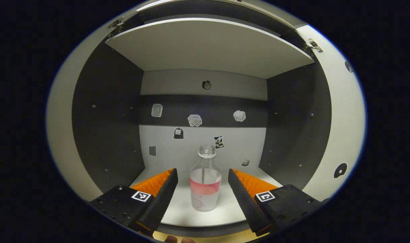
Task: Grasp the bottle in the cabinet with the left hand and place it on the coaster, then close the right door with the right hand and the left door with the left hand.
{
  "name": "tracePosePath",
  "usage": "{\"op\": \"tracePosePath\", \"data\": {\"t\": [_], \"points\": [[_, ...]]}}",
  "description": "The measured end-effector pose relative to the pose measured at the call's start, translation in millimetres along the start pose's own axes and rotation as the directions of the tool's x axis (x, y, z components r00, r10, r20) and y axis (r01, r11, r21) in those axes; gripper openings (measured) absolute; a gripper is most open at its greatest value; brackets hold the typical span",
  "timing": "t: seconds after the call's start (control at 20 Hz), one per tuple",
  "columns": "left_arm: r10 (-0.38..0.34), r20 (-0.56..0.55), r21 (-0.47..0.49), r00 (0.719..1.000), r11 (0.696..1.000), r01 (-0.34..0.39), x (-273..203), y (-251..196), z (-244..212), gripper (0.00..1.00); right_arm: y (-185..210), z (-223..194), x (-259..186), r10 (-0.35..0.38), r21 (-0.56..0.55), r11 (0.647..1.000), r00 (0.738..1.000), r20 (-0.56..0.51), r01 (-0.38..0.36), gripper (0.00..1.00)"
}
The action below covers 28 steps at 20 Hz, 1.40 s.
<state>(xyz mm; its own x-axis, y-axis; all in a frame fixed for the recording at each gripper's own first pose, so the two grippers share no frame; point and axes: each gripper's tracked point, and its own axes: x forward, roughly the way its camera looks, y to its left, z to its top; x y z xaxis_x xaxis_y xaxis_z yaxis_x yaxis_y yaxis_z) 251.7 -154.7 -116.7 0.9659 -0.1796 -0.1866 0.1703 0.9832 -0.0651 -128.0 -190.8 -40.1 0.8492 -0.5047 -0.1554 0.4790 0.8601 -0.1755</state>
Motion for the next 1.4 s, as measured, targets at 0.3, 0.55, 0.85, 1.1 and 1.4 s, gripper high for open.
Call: {"op": "tracePosePath", "data": {"t": [0.3,0.55,0.85,1.1,1.4], "points": [[0.062,-0.044,0.002,0.997,0.998,-0.062,33.4,7.7,-16.0,0.98,-15.7,-11.3,-6.1,-0.017,-0.013,1.0,1.0,-0.019,0.016,0.98],[0.062,-0.068,0.02,0.996,0.998,-0.061,39.8,9.8,-22.5,0.8,-18.7,-22.4,-13.7,-0.011,-0.005,1.0,0.999,-0.041,0.011,0.98],[-0.071,-0.1,-0.053,0.992,0.996,0.066,-0.7,-13.4,-22.2,0.8,-14.8,-21.2,-16.6,0.016,0.009,1.0,0.999,-0.034,-0.016,0.94],[-0.204,-0.092,-0.035,0.975,0.979,0.202,-58.1,-30.8,-28.0,0.8,-12.7,-4.5,-16.4,0.047,0.013,0.999,0.999,0.015,-0.047,0.98],[-0.277,-0.116,-0.062,0.954,0.96,0.271,-125.3,-29.2,-52.1,0.8,-9.4,3.6,-18.2,0.08,0.013,0.997,0.995,0.053,-0.081,0.94]]}}
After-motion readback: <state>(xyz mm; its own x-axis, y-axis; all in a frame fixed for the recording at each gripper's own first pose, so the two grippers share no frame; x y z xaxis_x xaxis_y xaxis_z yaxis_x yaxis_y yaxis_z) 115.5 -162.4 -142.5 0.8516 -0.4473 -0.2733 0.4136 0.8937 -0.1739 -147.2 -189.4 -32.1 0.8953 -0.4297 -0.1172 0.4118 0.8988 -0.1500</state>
